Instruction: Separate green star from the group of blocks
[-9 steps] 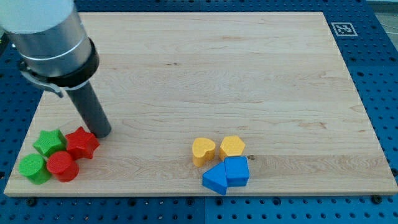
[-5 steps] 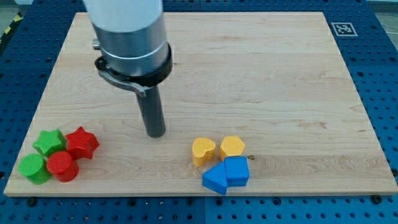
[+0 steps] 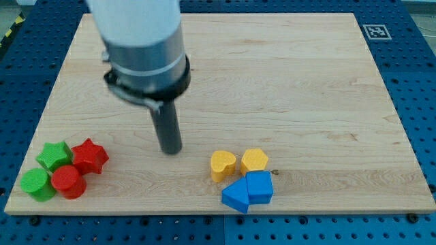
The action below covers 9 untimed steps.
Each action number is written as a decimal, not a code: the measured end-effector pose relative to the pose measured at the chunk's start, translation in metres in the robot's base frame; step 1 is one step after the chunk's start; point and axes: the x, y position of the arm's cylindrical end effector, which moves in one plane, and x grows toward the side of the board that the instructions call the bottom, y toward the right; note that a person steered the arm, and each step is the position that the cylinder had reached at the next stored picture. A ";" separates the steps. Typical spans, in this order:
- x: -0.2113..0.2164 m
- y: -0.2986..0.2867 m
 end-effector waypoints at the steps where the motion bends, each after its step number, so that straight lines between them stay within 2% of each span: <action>1: -0.033 -0.023; 2: -0.067 -0.062; 4: -0.068 -0.129; 6: -0.063 -0.142; 7: -0.050 -0.162; 9: 0.026 -0.193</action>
